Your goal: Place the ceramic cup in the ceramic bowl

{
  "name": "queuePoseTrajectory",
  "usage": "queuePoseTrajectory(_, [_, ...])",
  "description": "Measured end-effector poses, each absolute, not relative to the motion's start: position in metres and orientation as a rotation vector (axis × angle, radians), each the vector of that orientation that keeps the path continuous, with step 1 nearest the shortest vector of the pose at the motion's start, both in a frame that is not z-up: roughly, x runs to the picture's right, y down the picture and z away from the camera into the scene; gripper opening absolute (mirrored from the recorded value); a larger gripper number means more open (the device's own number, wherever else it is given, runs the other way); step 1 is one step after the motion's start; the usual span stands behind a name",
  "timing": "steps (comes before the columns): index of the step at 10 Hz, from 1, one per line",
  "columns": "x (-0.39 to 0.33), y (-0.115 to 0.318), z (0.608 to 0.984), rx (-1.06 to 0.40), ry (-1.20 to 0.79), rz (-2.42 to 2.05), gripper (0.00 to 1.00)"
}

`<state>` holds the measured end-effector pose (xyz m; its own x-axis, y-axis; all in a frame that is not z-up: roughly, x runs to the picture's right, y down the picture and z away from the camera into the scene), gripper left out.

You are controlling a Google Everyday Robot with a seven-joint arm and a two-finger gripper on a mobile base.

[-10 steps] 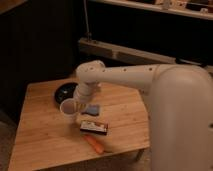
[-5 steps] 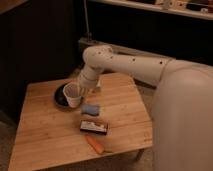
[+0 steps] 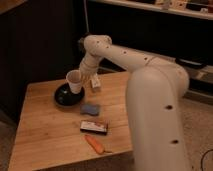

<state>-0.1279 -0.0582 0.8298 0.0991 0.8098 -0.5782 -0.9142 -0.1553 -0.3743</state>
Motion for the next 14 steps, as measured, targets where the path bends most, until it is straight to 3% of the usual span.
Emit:
queuePoseTrajectory(3, [-0.131,-0.052,0.89,-0.856,0.179,1.536,0.0])
queuePoseTrajectory(4, [-0.14,-0.047,0.906,-0.877,0.19,1.522,0.05])
queuePoseTrajectory(11, [-0.168,-0.03,0.916,-0.934,0.242,1.41,0.76])
queuePoseTrajectory(14, [-0.172,-0.021,0.916,-0.955,0.257,1.366,0.8])
